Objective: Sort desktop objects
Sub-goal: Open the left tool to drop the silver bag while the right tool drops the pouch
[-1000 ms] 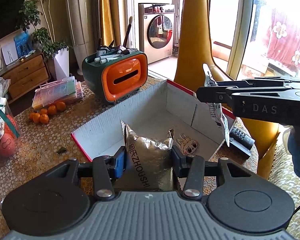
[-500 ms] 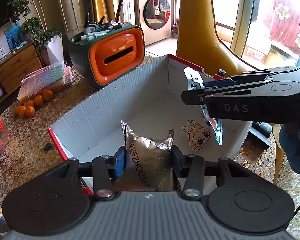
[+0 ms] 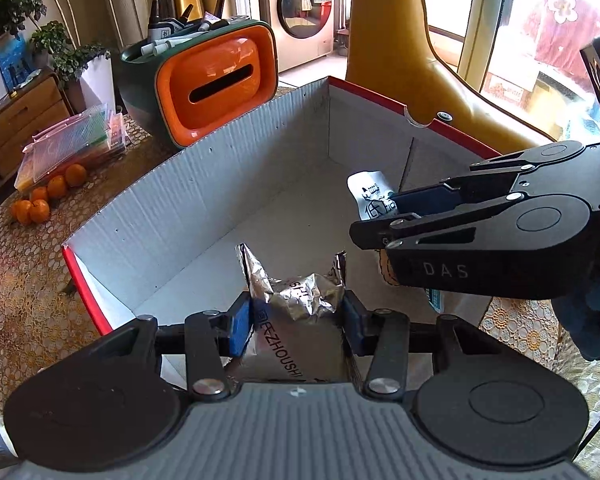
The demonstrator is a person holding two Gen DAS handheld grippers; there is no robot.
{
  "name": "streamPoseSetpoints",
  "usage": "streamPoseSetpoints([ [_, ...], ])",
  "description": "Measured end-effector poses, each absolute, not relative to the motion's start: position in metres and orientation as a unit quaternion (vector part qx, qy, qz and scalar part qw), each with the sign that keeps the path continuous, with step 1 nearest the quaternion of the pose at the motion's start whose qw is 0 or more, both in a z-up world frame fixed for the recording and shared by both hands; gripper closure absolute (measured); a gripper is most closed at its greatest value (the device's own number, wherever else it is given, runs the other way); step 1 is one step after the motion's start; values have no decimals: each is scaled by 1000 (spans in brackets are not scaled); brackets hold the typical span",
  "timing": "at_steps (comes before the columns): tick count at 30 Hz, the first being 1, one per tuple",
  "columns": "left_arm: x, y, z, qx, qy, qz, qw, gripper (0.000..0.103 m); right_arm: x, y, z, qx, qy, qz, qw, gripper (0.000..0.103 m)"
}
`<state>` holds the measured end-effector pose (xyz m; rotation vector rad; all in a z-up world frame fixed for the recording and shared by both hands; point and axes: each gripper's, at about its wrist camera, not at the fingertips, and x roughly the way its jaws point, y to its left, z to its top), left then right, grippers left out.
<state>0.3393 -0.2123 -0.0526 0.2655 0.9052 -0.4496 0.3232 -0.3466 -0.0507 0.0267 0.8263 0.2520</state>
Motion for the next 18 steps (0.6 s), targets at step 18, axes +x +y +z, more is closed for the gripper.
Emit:
streamPoseSetpoints([
  [18,320,-204,-43,109,441,-223,863,35,320,-345,-44,16,437,123,891,40],
])
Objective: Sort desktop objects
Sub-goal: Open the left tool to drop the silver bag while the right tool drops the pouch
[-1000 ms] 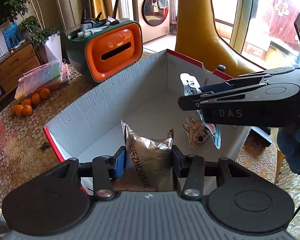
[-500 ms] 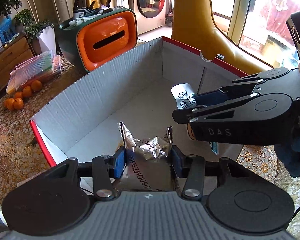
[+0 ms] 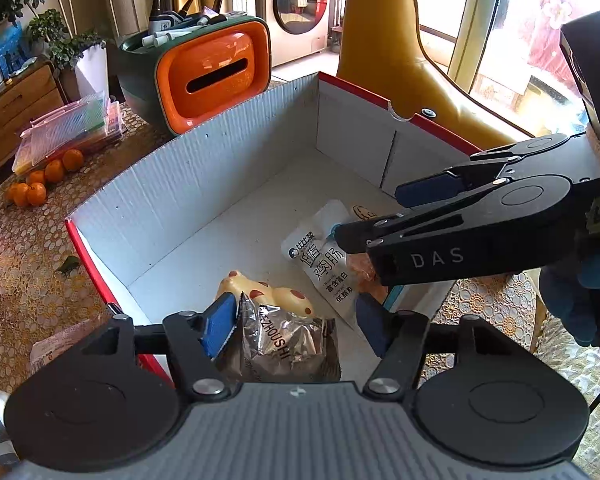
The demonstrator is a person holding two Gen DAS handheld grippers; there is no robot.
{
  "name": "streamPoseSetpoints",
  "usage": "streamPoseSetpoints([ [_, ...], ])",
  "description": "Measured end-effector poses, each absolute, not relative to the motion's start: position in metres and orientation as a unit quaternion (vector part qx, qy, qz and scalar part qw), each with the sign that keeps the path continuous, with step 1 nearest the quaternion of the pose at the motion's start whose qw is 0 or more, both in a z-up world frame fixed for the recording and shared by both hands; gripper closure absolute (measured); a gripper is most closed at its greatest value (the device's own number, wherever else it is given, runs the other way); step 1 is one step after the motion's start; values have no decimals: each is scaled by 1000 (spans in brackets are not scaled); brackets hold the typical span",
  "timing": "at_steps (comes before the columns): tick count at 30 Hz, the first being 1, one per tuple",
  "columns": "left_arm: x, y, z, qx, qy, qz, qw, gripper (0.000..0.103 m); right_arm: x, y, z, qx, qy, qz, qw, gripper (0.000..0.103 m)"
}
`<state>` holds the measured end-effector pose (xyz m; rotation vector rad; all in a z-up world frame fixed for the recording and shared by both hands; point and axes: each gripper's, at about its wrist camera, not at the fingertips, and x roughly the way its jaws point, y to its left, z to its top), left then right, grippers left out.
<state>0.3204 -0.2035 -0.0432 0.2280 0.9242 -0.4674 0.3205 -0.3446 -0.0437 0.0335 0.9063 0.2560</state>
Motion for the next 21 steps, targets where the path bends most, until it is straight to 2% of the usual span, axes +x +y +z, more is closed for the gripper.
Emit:
streamPoseSetpoints([
  [13,286,-189,-12,80,417,-234,875,35,299,-338,-18,8,427,131,895,38],
  [21,254,-170,12,66,388,-232,890,35,275,-331,4,4,410,143,901,33],
])
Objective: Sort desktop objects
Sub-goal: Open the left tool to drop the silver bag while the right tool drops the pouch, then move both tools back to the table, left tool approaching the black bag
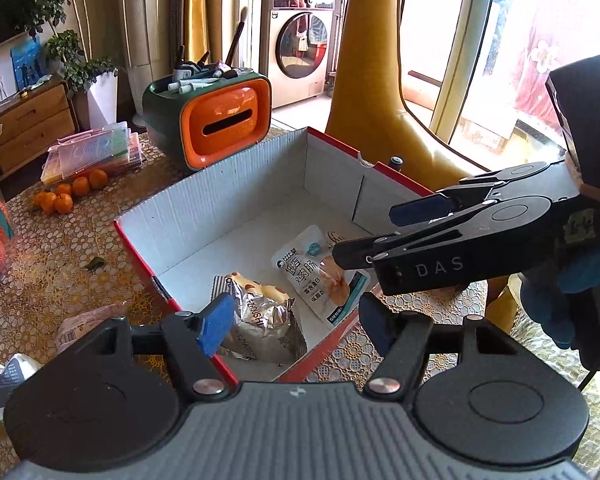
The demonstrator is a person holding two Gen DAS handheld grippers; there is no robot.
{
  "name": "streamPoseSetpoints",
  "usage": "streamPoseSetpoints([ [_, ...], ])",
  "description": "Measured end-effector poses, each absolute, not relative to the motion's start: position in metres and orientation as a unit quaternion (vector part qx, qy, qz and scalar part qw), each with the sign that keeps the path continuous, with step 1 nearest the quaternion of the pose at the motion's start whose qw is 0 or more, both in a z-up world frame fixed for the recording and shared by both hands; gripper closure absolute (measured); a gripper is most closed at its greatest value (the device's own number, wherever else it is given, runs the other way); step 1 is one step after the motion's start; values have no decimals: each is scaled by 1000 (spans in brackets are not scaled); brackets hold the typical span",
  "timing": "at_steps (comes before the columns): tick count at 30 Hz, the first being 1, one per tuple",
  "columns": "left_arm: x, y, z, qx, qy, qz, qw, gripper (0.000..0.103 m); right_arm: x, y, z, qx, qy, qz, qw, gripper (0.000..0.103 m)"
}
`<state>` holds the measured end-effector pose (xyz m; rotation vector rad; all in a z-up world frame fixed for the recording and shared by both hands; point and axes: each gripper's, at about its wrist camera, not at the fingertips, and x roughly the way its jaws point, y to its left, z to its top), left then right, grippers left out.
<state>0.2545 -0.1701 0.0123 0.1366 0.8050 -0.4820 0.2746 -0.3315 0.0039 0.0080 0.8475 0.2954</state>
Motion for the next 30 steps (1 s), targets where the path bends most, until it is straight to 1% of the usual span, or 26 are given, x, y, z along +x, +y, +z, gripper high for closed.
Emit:
streamPoseSetpoints([
  [14,206,-109,32,40,363,-211,907,35,231,-295,26,-4,388,175,905,29],
  [19,195,-87,33,34,360,-201,911,35,217,-274,28,-9,386,191,903,29],
  [30,172,-41,27,21,356,-187,915,35,199,-228,29,-13,378,227,898,25],
])
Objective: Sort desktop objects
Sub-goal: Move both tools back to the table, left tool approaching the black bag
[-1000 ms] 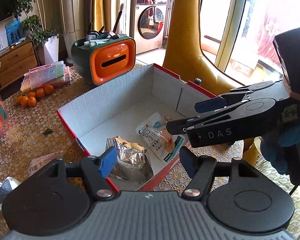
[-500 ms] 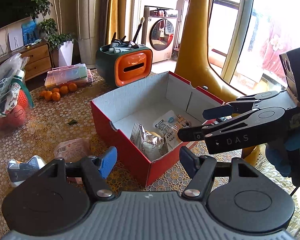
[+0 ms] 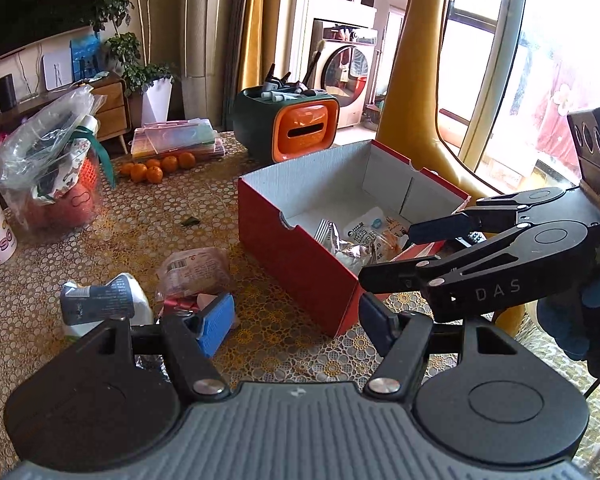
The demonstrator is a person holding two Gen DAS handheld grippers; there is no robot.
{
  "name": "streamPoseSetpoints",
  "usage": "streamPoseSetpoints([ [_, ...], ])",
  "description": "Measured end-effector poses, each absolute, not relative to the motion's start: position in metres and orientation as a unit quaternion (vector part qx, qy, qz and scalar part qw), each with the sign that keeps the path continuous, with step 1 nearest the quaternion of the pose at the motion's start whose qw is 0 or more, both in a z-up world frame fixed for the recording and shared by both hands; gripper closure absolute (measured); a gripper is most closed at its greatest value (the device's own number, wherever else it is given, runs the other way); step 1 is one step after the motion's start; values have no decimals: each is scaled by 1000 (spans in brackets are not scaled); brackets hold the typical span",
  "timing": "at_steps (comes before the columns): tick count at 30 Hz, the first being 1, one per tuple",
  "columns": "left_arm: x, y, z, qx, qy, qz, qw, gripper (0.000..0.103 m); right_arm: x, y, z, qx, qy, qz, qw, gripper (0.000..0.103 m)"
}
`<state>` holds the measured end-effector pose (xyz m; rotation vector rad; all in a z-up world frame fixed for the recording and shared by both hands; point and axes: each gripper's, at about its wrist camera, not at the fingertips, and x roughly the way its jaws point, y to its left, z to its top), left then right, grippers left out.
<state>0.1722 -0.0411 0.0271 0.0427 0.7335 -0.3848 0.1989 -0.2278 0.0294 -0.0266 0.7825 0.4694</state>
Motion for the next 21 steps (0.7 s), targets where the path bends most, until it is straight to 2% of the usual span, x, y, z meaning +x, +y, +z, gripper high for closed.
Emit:
streamPoseSetpoints([
  [19,157,29,-22,-2,368,-140,919,35,196,-161,9,-51,359,266,893,20],
  [21,158,33,-29,-7,373,-136,918,32,199,-156,5,-54,362,268,891,20],
])
